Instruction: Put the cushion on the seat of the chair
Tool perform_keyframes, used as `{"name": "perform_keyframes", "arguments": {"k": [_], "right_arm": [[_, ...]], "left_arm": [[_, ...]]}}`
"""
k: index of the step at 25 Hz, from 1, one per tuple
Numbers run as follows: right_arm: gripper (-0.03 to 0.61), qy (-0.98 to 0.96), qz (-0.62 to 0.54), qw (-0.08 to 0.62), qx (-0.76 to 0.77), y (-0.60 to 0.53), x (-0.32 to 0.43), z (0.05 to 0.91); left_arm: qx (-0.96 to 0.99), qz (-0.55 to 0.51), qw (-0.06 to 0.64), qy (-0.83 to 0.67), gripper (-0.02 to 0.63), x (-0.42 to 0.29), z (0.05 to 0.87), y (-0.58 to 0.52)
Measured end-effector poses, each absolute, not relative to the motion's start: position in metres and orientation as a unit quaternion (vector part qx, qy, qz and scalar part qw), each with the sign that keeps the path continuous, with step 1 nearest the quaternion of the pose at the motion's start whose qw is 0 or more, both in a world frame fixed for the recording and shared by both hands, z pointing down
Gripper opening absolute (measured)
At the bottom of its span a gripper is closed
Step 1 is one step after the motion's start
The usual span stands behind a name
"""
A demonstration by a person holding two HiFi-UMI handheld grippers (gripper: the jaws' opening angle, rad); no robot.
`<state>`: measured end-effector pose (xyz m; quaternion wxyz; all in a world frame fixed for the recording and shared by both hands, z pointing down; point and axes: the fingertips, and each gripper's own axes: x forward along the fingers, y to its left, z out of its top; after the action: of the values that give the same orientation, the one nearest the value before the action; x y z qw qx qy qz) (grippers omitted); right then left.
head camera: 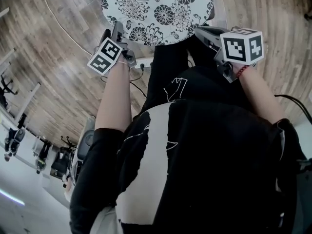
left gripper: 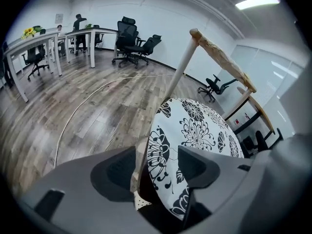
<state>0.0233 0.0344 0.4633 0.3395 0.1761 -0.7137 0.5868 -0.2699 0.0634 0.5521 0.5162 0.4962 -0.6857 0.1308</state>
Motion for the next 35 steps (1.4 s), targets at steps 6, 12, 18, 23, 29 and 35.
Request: {"name": "perform_keyframes", "arguments": {"k": [6,12,18,23,29,35], "right_arm": [[0.015,-0.702,0.599,0.336,0.188,0.035,0.016,0.443],[0.014,-0.714,0.593,0.321,0.188,0.026,-0.012,0.413],[0.015,-0.744,0.552,0.319,0.199,0.005,-0.037,0.369],[0.015,-0.755,0.524,0.298,0.258,-0.018,-0.045,0.33],[0.015,-0.793,0.46,0.267,0.298,-0.039,-0.077,0.271],[0.015,-0.834,0.385,0.243,0.313,-0.057,-0.096,0.225]], "left_arm": [[0.469,0.105,0.543,-0.689,0.267,-0.278,0.536,0.077],[0.498,0.076,0.525,-0.686,0.265,-0.295,0.495,0.061],[0.536,0.032,0.504,-0.677,0.264,-0.316,0.447,0.038],[0.603,0.003,0.465,-0.649,0.084,-0.315,0.394,0.029],[0.662,-0.005,0.434,-0.612,0.02,-0.327,0.334,0.042],[0.709,-0.073,0.416,-0.565,0.021,-0.314,0.268,0.031]]}}
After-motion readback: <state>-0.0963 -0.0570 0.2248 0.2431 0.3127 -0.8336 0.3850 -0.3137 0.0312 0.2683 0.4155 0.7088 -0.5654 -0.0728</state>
